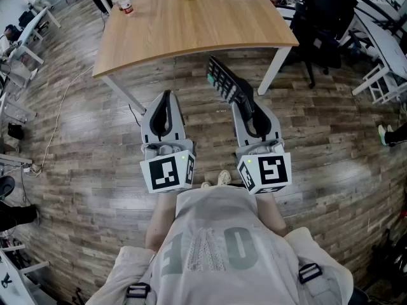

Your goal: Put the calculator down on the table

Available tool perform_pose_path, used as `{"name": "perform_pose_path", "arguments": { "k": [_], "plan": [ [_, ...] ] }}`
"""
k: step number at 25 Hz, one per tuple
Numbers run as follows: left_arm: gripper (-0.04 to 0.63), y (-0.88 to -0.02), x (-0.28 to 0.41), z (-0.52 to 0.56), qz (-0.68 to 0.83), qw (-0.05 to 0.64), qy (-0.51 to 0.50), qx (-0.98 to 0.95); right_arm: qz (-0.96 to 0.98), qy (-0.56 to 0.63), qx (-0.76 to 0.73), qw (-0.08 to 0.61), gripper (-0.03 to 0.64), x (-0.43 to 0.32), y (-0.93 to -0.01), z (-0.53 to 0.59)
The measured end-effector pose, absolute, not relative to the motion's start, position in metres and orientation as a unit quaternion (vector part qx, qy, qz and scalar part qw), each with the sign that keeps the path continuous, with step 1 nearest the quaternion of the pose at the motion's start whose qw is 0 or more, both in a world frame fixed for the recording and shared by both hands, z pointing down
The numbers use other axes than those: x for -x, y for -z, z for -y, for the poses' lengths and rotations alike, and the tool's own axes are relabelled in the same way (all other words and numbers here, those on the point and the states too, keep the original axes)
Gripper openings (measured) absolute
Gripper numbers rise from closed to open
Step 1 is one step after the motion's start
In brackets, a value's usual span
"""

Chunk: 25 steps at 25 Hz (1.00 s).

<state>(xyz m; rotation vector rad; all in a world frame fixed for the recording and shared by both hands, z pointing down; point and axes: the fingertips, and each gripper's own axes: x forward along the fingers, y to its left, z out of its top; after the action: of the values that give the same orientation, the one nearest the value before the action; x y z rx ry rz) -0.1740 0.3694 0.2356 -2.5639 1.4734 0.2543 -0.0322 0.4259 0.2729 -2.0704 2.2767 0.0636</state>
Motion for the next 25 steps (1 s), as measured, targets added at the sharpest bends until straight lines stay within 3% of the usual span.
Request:
{"name": "perform_pose_path", "arguments": {
  "k": [25],
  "plan": [
    [0.009, -0.245, 0.137, -0.338, -0.511, 0.104, -0.068, 0.85, -0.741, 0.007, 0.668, 0.076, 0.112, -0.033, -0.291, -0.407]
  ]
}}
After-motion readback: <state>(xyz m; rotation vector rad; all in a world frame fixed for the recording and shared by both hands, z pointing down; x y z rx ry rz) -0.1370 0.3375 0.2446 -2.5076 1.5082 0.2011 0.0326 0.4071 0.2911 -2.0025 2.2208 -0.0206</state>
